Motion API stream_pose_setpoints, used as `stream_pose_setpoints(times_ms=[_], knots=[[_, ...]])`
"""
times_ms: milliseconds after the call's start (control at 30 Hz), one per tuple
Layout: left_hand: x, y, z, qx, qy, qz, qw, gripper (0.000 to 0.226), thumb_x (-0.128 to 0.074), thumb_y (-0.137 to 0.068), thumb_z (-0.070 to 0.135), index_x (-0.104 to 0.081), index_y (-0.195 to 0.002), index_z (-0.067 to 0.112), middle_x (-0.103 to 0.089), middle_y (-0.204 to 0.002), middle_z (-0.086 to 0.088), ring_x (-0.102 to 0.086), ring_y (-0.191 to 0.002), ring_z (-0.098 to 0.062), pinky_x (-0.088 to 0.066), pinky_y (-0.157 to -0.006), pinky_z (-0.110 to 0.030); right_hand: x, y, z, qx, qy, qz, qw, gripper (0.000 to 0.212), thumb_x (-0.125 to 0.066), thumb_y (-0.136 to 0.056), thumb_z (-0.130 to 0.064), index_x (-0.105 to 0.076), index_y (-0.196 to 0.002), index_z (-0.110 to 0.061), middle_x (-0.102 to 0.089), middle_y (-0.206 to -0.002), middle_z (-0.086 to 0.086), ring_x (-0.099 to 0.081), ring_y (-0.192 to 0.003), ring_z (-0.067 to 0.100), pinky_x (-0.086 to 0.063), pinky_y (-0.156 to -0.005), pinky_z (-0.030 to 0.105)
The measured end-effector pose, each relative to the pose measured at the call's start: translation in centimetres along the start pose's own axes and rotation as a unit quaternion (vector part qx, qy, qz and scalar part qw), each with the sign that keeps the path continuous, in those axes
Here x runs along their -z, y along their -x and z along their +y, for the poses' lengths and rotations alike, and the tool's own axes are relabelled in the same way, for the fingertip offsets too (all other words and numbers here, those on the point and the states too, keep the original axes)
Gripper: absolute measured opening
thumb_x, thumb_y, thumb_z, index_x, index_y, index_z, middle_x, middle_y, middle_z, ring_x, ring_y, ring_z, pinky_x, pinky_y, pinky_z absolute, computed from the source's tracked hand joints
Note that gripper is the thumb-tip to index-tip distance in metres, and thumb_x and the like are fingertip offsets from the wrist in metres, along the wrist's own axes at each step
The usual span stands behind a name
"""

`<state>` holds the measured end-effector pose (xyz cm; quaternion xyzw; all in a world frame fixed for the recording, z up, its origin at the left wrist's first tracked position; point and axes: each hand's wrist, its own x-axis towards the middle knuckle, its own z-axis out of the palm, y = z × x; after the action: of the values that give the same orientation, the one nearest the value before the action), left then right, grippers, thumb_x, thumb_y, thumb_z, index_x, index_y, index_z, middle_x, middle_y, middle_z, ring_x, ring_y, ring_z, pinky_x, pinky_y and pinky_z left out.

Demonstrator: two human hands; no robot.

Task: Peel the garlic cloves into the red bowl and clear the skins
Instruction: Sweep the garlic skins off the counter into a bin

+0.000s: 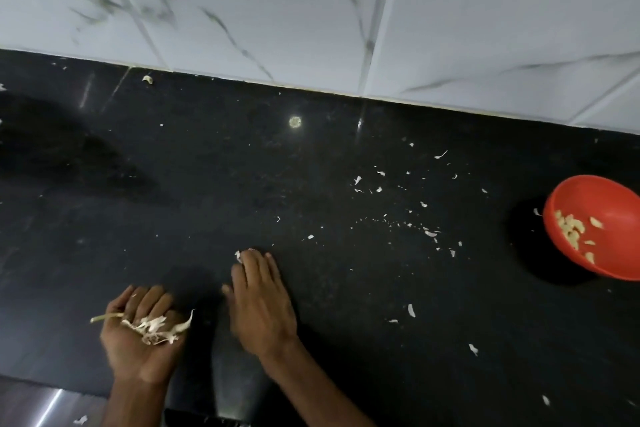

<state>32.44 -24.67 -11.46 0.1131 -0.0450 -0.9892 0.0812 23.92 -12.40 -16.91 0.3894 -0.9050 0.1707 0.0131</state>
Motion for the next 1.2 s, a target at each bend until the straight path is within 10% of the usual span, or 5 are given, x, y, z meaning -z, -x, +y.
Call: stream_pose_setpoints(times_ms=[300, 400, 667, 900, 1200], knots=[[-1.5, -2.3, -1.3, 0.035, 0.000, -0.004, 0.999, 0.040, -0.021, -0.099, 0.033, -0.038, -0.067, 0.017, -0.021, -0.063, 0.006, -0.033, -0.069, -0.018, -0.018, -0.057, -0.016, 4.6, 4.8, 11.6, -0.253, 0.092, 0.036, 0.962, 0.042, -0.017, -0.106, -0.032, -0.055, -0.110, -0.014, -0.053, -0.124, 0.013, -0.051, -0.120, 0.031, -0.028, -0.118, 0.055], [-1.5, -3.5, -2.0, 0.059, 0.003, -0.013, 0.998, 0.040, -0.021, -0.099, 0.034, -0.036, -0.066, 0.017, -0.021, -0.063, 0.005, -0.033, -0.069, -0.018, -0.018, -0.058, -0.017, 6.0, 9.0, 15.4, -0.334, 0.080, 0.078, 0.936, 0.026, -0.039, -0.101, -0.028, -0.056, -0.110, -0.011, -0.048, -0.135, 0.018, -0.044, -0.133, 0.038, -0.027, -0.118, 0.058], [-1.8, -5.9, -2.3, 0.086, -0.016, -0.050, 0.995, 0.040, -0.019, -0.098, 0.037, -0.025, -0.061, 0.023, -0.022, -0.062, 0.010, -0.030, -0.067, -0.014, -0.024, -0.059, -0.020, 8.8, 2.8, 23.7, -0.431, -0.006, 0.112, 0.895, 0.080, -0.042, -0.100, -0.055, -0.020, -0.157, -0.004, -0.004, -0.166, 0.023, -0.008, -0.153, 0.040, -0.019, -0.123, 0.054], [-2.1, -6.2, -1.4, 0.076, 0.000, -0.041, 0.996, 0.039, -0.022, -0.099, 0.034, -0.035, -0.066, 0.018, -0.021, -0.062, 0.006, -0.029, -0.065, -0.014, -0.021, -0.055, -0.019, 9.7, -9.1, 29.7, -0.254, -0.084, 0.007, 0.963, 0.058, -0.033, -0.110, -0.032, -0.019, -0.159, -0.005, -0.017, -0.167, 0.010, -0.012, -0.156, 0.021, -0.007, -0.126, 0.033], [-1.0, -2.1, 0.9, 0.023, 0.006, -0.006, 1.000, 0.040, -0.021, -0.100, 0.033, -0.037, -0.067, 0.017, -0.019, -0.062, 0.007, -0.033, -0.069, -0.017, -0.018, -0.055, -0.017, 5.8, -8.2, 15.7, 0.117, -0.172, -0.129, 0.970, 0.060, -0.052, -0.104, -0.032, -0.034, -0.155, -0.007, -0.029, -0.164, 0.006, -0.019, -0.154, 0.015, -0.010, -0.126, 0.029]])
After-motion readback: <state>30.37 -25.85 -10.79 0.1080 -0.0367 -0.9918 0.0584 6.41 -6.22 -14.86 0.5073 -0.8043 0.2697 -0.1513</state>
